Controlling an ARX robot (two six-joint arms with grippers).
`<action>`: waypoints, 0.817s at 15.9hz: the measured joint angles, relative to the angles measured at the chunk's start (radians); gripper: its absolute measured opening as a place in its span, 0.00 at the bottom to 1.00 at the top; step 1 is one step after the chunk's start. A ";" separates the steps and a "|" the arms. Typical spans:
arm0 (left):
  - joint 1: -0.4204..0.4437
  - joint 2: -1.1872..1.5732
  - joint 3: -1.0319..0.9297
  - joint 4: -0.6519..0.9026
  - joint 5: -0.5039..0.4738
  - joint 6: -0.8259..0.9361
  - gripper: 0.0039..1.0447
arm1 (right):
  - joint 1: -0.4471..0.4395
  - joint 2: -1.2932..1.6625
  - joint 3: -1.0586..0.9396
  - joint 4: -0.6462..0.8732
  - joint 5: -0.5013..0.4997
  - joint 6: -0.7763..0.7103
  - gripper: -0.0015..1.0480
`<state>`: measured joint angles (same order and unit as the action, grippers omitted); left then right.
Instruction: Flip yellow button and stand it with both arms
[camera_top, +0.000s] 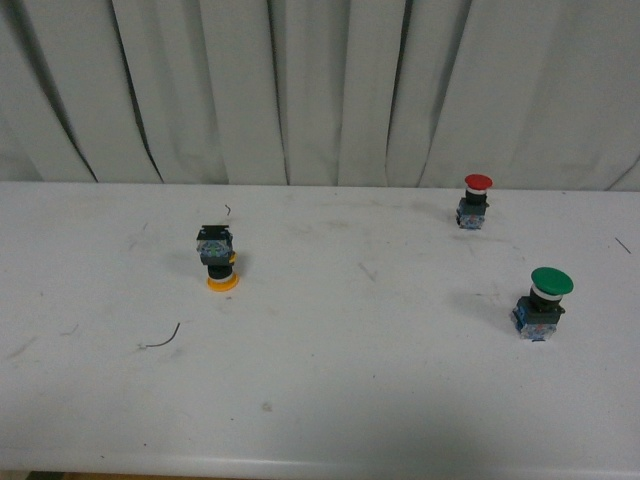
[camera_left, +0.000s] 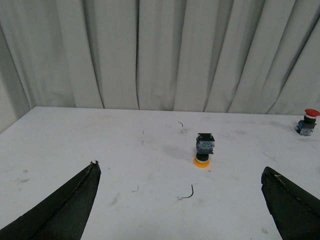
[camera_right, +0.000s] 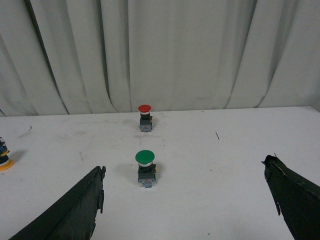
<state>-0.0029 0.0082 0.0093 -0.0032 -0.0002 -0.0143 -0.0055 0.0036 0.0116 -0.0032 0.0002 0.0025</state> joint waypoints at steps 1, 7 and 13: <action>0.000 0.000 0.000 0.000 0.000 0.000 0.94 | 0.000 0.000 0.000 0.000 0.000 0.000 0.94; 0.000 0.000 0.000 0.000 0.000 0.000 0.94 | 0.000 0.000 0.000 0.000 0.000 0.000 0.94; 0.000 0.000 0.000 0.000 0.000 0.000 0.94 | 0.000 0.000 0.000 0.000 0.000 0.000 0.94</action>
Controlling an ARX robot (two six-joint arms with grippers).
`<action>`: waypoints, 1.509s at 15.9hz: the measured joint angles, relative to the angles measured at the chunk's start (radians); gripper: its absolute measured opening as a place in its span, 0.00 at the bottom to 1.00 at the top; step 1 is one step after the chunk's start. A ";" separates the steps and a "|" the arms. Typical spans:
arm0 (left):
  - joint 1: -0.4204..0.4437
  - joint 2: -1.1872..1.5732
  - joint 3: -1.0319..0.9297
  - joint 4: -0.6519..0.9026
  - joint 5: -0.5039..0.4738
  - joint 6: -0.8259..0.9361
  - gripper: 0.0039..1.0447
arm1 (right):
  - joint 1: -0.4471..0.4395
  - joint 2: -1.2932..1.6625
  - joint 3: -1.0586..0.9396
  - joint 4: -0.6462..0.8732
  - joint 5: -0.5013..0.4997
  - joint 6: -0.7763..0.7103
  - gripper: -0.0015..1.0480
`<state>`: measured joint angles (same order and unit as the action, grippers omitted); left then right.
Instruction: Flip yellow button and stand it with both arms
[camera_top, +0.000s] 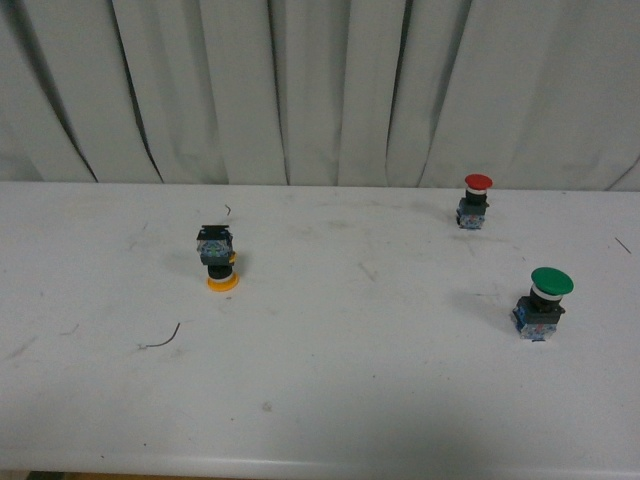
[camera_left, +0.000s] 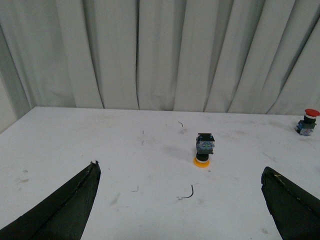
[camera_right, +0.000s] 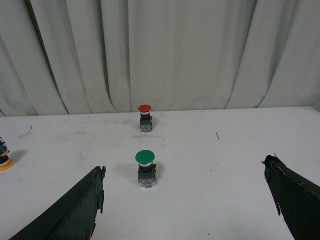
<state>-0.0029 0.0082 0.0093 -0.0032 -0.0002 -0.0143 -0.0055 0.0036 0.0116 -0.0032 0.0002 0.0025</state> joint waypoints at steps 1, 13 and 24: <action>0.000 0.000 0.000 0.000 0.000 0.000 0.94 | 0.000 0.000 0.000 0.000 0.000 0.000 0.94; -0.085 0.257 0.165 -0.228 -0.411 -0.212 0.94 | -0.001 0.000 0.000 -0.002 0.001 0.000 0.94; -0.117 1.746 0.929 0.381 0.013 -0.056 0.94 | 0.005 0.000 0.000 0.000 0.000 0.000 0.94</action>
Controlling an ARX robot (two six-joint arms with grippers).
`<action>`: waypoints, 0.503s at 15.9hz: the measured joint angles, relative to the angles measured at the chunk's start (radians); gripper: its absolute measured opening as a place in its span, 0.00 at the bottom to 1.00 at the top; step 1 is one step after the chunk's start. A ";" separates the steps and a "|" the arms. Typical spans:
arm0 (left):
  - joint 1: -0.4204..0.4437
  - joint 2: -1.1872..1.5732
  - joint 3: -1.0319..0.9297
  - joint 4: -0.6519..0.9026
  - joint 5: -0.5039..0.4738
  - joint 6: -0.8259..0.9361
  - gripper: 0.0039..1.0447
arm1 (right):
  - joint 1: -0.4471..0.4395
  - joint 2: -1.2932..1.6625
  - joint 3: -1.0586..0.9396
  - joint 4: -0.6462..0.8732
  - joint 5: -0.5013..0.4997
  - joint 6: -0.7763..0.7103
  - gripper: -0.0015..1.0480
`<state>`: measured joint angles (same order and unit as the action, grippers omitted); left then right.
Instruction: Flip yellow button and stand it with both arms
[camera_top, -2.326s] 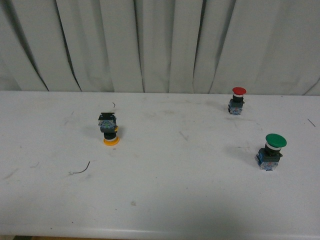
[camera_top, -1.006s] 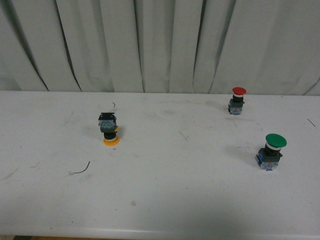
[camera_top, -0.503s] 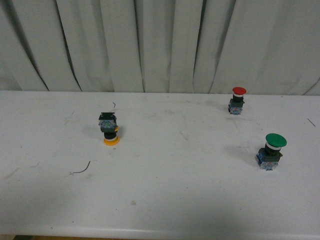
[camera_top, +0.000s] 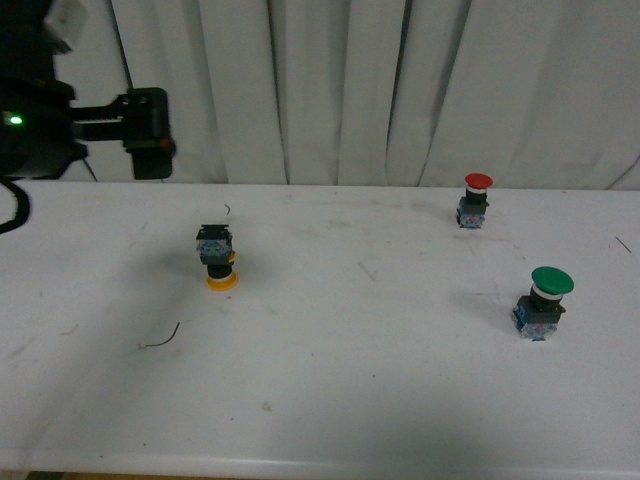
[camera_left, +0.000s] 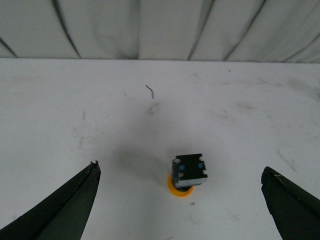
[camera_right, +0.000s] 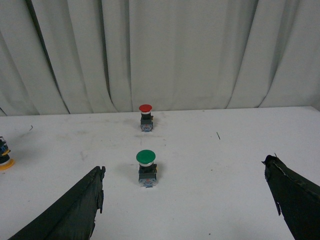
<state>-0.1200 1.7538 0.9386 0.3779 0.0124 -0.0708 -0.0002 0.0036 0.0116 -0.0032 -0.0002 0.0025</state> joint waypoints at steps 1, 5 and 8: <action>-0.018 0.055 0.067 -0.025 0.003 0.001 0.94 | 0.000 0.000 0.000 0.000 0.000 0.000 0.94; -0.076 0.209 0.268 -0.155 0.051 -0.008 0.94 | 0.000 0.000 0.000 0.000 0.000 0.000 0.94; -0.067 0.292 0.303 -0.215 0.008 0.000 0.94 | 0.000 0.000 0.000 0.000 0.000 0.000 0.94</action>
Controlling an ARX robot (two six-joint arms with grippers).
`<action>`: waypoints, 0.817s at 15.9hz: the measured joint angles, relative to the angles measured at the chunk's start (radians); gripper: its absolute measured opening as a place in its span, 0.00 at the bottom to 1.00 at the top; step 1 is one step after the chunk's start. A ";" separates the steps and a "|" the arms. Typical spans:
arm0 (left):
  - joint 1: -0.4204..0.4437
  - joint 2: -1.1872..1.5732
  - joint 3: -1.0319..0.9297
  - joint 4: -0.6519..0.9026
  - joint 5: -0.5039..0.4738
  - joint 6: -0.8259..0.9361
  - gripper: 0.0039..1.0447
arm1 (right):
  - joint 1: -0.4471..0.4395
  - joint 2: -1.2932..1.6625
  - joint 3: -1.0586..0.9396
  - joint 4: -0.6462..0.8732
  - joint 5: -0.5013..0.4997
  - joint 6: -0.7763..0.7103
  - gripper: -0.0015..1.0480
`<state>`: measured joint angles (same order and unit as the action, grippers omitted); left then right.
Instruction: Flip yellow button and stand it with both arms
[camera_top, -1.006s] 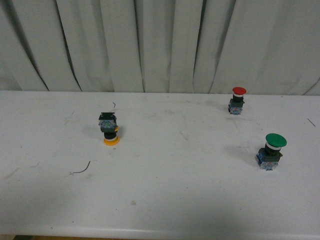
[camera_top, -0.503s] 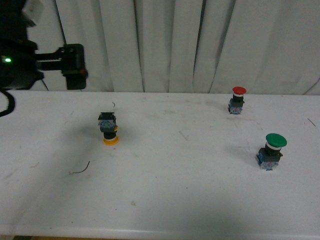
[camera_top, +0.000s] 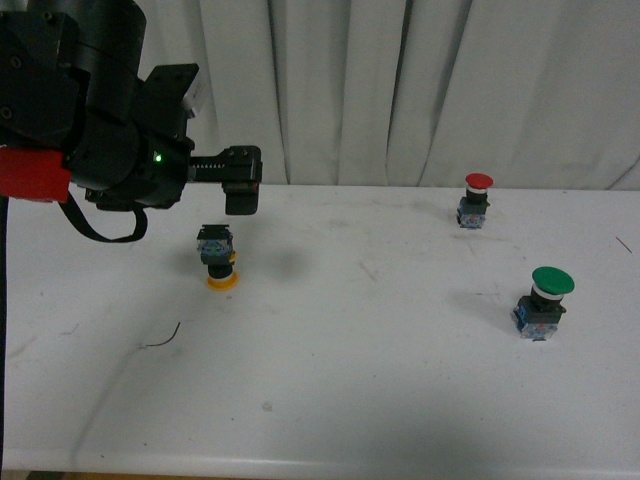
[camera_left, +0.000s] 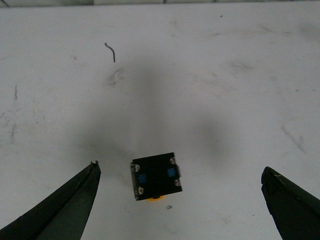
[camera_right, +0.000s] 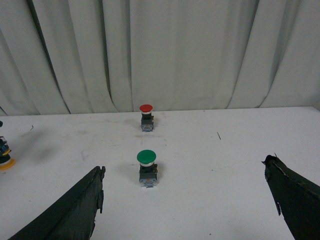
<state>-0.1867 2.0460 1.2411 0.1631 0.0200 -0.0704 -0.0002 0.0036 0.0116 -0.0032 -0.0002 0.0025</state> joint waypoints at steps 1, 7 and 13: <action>0.009 0.023 0.013 -0.006 -0.012 0.000 0.94 | 0.000 0.000 0.000 0.000 0.000 0.000 0.94; 0.032 0.108 0.045 -0.013 -0.022 -0.031 0.94 | 0.000 0.000 0.000 0.000 0.000 0.000 0.94; 0.018 0.167 0.076 0.002 -0.021 -0.033 0.94 | 0.000 0.000 0.000 0.000 0.000 0.000 0.94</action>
<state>-0.1688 2.2135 1.3167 0.1650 -0.0010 -0.1036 -0.0002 0.0036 0.0116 -0.0032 -0.0002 0.0025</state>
